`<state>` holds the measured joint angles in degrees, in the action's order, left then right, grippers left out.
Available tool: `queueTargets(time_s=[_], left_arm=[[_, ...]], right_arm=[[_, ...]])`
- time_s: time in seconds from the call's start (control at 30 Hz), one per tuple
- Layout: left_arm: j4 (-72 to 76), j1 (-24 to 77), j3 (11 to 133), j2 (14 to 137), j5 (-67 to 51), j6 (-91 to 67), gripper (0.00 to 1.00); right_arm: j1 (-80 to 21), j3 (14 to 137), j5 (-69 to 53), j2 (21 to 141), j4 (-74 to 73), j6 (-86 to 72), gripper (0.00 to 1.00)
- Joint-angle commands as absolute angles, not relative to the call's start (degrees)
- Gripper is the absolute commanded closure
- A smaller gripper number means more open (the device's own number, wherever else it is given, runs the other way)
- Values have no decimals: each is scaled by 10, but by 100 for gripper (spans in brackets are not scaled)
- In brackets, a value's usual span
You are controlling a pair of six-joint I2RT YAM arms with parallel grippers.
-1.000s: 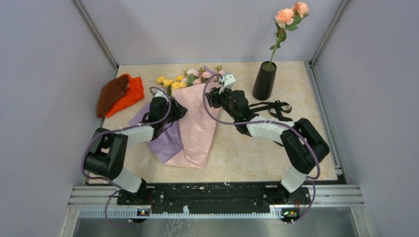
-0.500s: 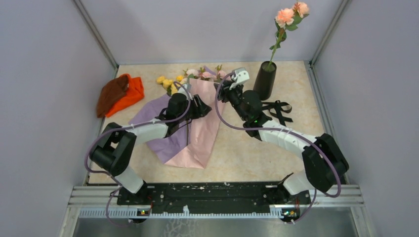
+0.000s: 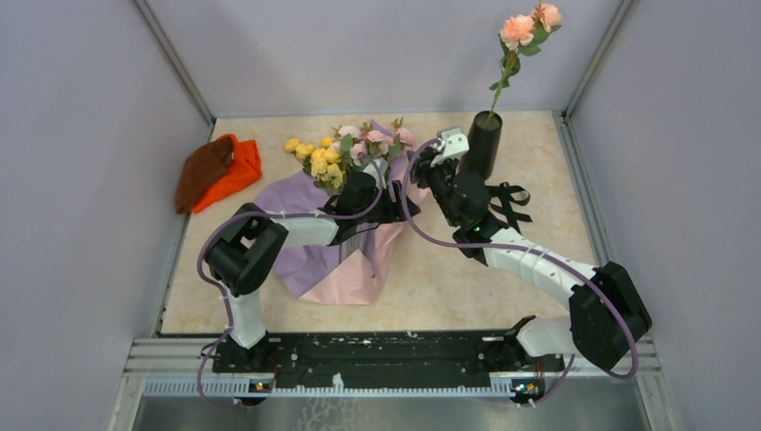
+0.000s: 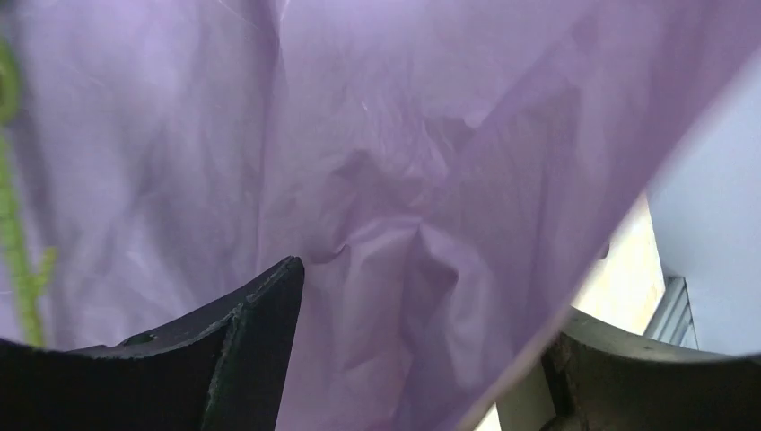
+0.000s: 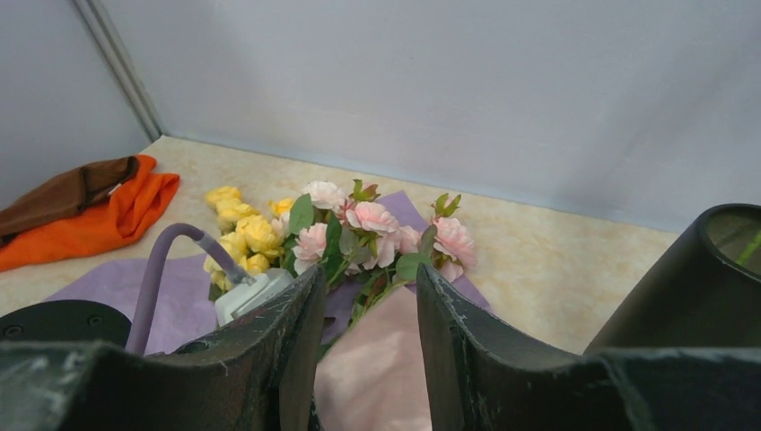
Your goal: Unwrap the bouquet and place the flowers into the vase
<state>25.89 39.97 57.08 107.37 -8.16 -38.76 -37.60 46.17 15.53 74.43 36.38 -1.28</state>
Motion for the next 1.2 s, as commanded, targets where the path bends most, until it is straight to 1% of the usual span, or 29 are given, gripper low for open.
queueTargets(time_s=[0.0,0.2,0.53,0.57,0.7,0.83,1.07,1.17], left_arm=[[280,429,606,1092,-114,-394,23],[267,470,629,1103,-113,-394,19],[259,512,646,1115,-129,-390,17],[255,519,652,1118,-133,-384,15],[177,554,703,1135,-120,-336,12],[169,568,702,1123,-112,-328,11],[115,565,675,1058,-13,-292,11],[95,563,649,1020,66,-276,10]], right_arm=[[-369,454,184,713,370,-3,58],[-369,458,197,697,366,23,58],[-369,454,211,673,359,34,58],[-369,454,213,672,358,36,57],[-368,456,222,677,356,43,57],[-368,458,229,678,357,49,57],[-368,460,236,690,354,49,57],[-367,475,249,718,328,31,58]])
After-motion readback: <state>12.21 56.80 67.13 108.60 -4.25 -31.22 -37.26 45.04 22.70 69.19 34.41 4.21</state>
